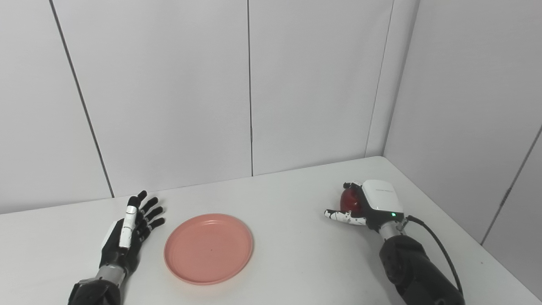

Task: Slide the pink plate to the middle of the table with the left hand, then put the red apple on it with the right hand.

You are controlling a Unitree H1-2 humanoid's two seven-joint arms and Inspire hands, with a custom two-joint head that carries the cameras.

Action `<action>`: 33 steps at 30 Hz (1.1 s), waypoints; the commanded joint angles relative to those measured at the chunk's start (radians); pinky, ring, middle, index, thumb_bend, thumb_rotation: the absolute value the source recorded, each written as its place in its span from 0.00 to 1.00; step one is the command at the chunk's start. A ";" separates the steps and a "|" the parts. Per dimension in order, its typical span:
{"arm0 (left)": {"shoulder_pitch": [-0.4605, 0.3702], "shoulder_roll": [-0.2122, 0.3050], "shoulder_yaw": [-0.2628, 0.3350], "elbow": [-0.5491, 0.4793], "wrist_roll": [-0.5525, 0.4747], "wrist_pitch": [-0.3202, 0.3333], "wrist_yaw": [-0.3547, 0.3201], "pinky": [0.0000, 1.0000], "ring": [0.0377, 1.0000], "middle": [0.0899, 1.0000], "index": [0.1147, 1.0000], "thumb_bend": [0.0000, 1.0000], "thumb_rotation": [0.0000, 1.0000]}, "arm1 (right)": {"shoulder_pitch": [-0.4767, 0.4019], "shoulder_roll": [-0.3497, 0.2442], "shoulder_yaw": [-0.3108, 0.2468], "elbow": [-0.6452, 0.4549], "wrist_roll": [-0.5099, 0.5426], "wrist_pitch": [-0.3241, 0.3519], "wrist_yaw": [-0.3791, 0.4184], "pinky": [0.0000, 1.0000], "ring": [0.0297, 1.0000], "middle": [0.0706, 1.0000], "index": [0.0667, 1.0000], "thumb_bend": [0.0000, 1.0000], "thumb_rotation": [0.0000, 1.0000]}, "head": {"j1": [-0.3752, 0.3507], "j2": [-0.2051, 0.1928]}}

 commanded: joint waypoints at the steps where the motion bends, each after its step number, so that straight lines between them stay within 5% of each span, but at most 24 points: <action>1: 0.086 0.003 -0.003 0.085 0.008 0.130 0.009 0.83 0.89 0.93 0.98 0.73 0.95 | -0.049 -0.025 -0.004 -0.010 0.002 0.019 -0.015 0.69 0.71 0.71 0.70 0.87 0.81 | 0.000 0.001; 5: 0.088 0.003 -0.007 0.078 0.012 0.128 0.011 0.82 0.88 0.92 0.98 0.73 0.96 | -0.048 -0.016 -0.016 -0.015 0.026 0.017 -0.020 0.58 0.65 0.68 0.69 0.84 0.73 | 0.000 0.001; 8: 0.092 0.002 -0.010 0.061 0.014 0.135 0.013 0.80 0.88 0.92 0.97 0.73 0.96 | -0.052 -0.009 -0.023 0.019 0.044 -0.043 -0.102 0.44 0.53 0.61 0.65 0.78 0.60 | -0.004 0.003; 13: 0.093 0.001 -0.005 0.053 0.006 0.146 0.010 0.84 0.88 0.93 0.98 0.74 0.95 | -0.067 -0.007 -0.011 0.078 0.059 -0.117 -0.214 0.26 0.32 0.40 0.51 0.64 0.41 | -0.006 0.004; 14: 0.094 0.001 -0.006 0.048 0.007 0.147 0.012 0.84 0.88 0.93 0.98 0.73 0.95 | -0.071 -0.008 -0.007 0.088 0.060 -0.126 -0.229 0.23 0.27 0.35 0.47 0.55 0.24 | -0.006 0.004; 15: 0.095 0.001 -0.006 0.045 0.007 0.147 0.013 0.83 0.87 0.92 0.98 0.73 0.95 | -0.074 -0.010 -0.003 0.098 0.060 -0.138 -0.245 0.20 0.24 0.32 0.46 0.52 0.19 | -0.006 0.004; 26: 0.084 0.010 -0.009 0.072 0.010 0.137 0.008 0.82 0.88 0.92 0.98 0.73 0.95 | -0.089 -0.017 0.016 0.171 0.091 -0.203 -0.290 0.10 0.12 0.17 0.45 0.51 0.14 | 0.001 0.008; 33: 0.081 0.011 -0.012 0.077 0.012 0.136 0.001 0.81 0.88 0.93 0.98 0.71 0.97 | -0.089 -0.019 0.017 0.174 0.109 -0.218 -0.290 0.10 0.13 0.18 0.45 0.51 0.14 | 0.001 0.008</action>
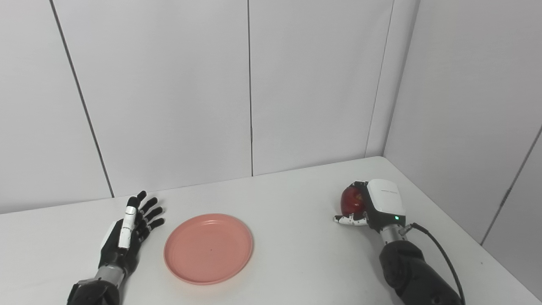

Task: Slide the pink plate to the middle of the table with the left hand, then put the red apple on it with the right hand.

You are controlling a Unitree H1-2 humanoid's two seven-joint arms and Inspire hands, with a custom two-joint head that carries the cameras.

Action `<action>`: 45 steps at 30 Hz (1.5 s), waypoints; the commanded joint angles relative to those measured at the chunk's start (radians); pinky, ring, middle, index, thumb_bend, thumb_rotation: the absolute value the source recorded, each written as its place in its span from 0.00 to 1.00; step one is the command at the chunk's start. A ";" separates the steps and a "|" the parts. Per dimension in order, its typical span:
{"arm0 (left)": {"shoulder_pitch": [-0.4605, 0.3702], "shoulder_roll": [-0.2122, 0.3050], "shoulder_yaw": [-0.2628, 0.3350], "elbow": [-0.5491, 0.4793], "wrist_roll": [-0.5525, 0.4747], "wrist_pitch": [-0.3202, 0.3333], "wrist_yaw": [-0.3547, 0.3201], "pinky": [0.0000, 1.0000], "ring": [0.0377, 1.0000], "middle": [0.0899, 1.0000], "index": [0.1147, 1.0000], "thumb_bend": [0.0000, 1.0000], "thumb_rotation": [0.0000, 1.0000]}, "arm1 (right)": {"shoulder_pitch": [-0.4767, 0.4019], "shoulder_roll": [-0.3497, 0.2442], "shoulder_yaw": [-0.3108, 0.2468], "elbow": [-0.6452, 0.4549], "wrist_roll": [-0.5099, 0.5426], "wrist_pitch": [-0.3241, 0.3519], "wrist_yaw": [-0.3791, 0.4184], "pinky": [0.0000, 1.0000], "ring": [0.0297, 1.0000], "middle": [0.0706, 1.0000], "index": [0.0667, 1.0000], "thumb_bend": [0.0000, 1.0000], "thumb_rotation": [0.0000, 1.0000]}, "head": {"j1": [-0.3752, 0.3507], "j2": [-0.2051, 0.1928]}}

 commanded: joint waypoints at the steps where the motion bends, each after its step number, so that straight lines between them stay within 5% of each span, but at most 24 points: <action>1: 0.079 0.006 -0.006 0.083 0.011 0.135 0.007 0.81 0.88 0.92 0.98 0.71 0.97 | -0.053 -0.023 -0.002 -0.015 0.006 -0.041 -0.023 0.11 0.13 0.18 0.45 0.51 0.14 | 0.006 0.001; 21: 0.092 -0.013 -0.011 0.063 0.011 0.133 0.018 0.80 0.87 0.92 0.99 0.76 0.95 | -0.072 -0.027 -0.001 -0.235 -0.002 0.002 0.152 0.10 0.12 0.17 0.45 0.51 0.15 | 0.042 0.000; 30: 0.095 -0.035 -0.013 0.070 0.017 0.114 0.036 0.78 0.85 0.90 0.98 0.75 0.94 | -0.074 -0.030 -0.012 -0.316 0.014 0.013 0.245 0.08 0.10 0.15 0.46 0.51 0.15 | 0.111 0.004; 45: 0.104 -0.083 -0.021 0.048 0.020 0.118 0.083 0.71 0.83 0.89 0.96 0.76 0.92 | -0.098 -0.046 -0.008 -0.314 0.030 -0.068 0.267 0.09 0.11 0.16 0.45 0.51 0.15 | 0.244 0.012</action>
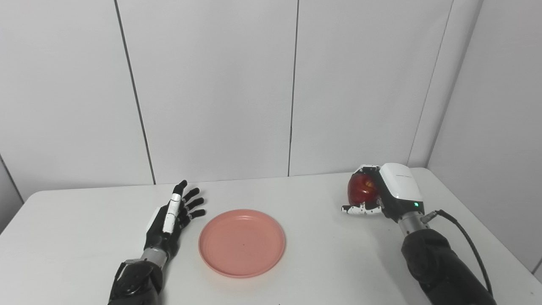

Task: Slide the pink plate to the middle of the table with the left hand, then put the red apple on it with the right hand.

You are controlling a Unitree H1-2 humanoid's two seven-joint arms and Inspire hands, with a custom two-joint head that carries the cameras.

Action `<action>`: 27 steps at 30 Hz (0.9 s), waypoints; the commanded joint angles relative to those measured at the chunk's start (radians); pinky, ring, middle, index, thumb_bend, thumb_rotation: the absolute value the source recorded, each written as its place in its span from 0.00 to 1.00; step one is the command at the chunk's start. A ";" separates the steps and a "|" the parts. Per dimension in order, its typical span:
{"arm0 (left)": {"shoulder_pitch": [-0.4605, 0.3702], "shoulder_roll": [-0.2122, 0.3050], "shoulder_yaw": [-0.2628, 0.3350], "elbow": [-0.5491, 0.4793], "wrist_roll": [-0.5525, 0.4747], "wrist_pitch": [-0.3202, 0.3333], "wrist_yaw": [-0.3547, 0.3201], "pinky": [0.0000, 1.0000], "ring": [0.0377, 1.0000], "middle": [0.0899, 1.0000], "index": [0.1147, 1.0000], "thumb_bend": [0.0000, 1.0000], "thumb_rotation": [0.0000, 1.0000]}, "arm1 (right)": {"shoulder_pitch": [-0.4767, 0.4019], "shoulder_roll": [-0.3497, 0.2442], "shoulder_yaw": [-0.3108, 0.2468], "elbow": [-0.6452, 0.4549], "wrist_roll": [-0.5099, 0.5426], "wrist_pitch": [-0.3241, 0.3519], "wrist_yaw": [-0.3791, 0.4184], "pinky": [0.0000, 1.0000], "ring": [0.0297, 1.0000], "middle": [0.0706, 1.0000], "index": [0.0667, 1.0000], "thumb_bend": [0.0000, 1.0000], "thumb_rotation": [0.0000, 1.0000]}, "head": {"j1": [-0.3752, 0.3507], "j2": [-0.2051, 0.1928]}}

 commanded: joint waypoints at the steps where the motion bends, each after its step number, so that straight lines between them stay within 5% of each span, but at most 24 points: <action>1: 0.095 -0.034 -0.014 0.074 0.020 0.118 0.018 0.71 0.83 0.89 0.96 0.77 0.92 | -0.066 -0.036 -0.014 -0.022 0.019 -0.053 0.006 0.09 0.11 0.16 0.46 0.51 0.15 | 0.014 0.001; 27: 0.083 -0.087 -0.017 0.100 0.020 0.104 0.056 0.74 0.82 0.86 0.96 0.78 0.91 | -0.105 -0.009 0.030 -0.068 0.012 -0.079 0.066 0.12 0.14 0.20 0.46 0.51 0.15 | 0.142 -0.004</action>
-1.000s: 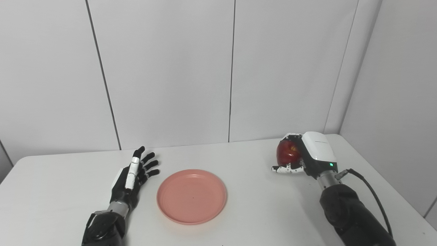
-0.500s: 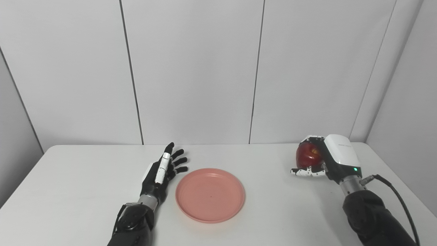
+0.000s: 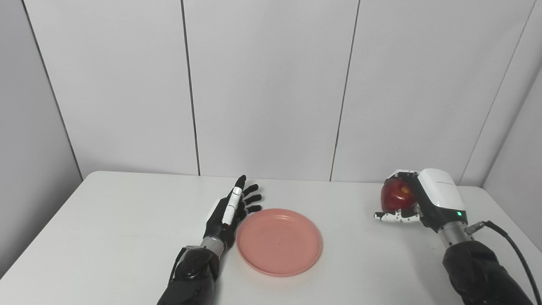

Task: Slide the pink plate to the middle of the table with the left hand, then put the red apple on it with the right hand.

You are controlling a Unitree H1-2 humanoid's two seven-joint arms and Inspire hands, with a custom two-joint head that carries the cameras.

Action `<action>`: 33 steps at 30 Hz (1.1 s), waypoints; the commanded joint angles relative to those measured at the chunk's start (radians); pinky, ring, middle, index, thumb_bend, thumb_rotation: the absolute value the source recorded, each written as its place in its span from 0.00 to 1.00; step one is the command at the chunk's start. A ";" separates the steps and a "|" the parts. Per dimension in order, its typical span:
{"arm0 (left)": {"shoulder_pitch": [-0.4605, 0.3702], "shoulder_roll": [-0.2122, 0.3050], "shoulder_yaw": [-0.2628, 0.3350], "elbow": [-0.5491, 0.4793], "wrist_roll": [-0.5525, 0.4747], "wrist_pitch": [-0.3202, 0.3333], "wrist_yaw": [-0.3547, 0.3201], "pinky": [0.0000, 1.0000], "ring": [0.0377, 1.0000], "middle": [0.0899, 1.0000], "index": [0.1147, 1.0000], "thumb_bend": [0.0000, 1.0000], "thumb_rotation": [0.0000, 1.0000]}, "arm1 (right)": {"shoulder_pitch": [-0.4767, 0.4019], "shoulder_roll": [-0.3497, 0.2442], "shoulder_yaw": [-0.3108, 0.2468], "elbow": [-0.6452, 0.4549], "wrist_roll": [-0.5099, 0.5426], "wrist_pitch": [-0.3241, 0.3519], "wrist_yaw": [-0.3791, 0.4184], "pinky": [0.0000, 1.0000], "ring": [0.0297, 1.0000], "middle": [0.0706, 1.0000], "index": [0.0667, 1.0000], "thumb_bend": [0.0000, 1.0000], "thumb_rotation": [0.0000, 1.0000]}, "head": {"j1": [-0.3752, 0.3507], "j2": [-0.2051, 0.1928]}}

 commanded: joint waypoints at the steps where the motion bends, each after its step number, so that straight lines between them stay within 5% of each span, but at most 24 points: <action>1: 0.090 -0.024 -0.010 0.095 0.016 0.107 0.012 0.74 0.82 0.86 0.96 0.78 0.91 | -0.071 0.000 -0.003 -0.042 -0.004 -0.031 -0.001 0.11 0.14 0.20 0.46 0.51 0.15 | 0.004 0.000; 33: 0.079 -0.005 -0.008 0.120 0.015 0.090 -0.011 0.74 0.82 0.87 0.97 0.78 0.90 | -0.185 0.182 0.082 -0.125 -0.090 0.023 0.143 0.08 0.10 0.16 0.46 0.51 0.15 | -0.021 -0.013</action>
